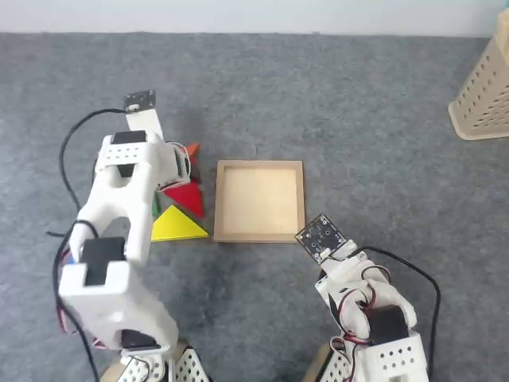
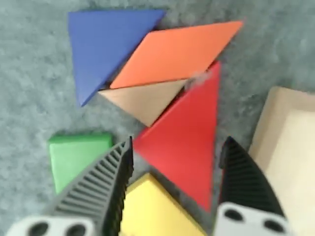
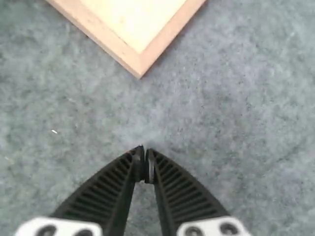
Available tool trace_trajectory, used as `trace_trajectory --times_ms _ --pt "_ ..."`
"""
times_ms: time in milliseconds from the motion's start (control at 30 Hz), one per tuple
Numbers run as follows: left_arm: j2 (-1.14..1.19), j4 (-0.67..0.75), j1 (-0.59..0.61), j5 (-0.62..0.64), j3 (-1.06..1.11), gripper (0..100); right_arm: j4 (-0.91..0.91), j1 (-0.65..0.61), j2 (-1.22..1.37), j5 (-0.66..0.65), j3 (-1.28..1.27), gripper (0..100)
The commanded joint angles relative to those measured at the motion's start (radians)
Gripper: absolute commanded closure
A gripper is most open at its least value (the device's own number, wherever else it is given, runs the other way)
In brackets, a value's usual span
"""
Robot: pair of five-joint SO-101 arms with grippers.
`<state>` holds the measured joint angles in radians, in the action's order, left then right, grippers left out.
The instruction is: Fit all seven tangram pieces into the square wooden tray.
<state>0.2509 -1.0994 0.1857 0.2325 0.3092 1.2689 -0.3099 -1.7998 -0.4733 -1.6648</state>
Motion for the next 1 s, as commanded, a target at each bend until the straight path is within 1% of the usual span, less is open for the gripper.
trace_trajectory --times_ms 0,133,433,600,700,967 --pt "0.091 -0.058 0.002 -0.029 -0.131 71 0.005 -0.001 -0.015 0.006 -0.018 99.1" --pt "0.166 -0.123 -0.005 -0.068 -0.208 71 0.005 -0.001 -0.015 0.006 -0.018 99.1" --pt "0.180 -0.126 -0.008 -0.084 -0.186 71 0.005 -0.001 -0.015 0.006 -0.018 99.1" --pt "0.181 -0.107 -0.052 -0.095 -0.140 71 0.005 -0.001 -0.015 0.006 -0.018 99.1" --pt "0.181 -0.101 -0.054 -0.086 -0.142 71 0.005 -0.001 -0.015 0.006 -0.018 99.1" --pt "0.175 -0.100 -0.052 -0.087 -0.142 78 0.005 -0.001 -0.015 0.006 -0.018 99.1"
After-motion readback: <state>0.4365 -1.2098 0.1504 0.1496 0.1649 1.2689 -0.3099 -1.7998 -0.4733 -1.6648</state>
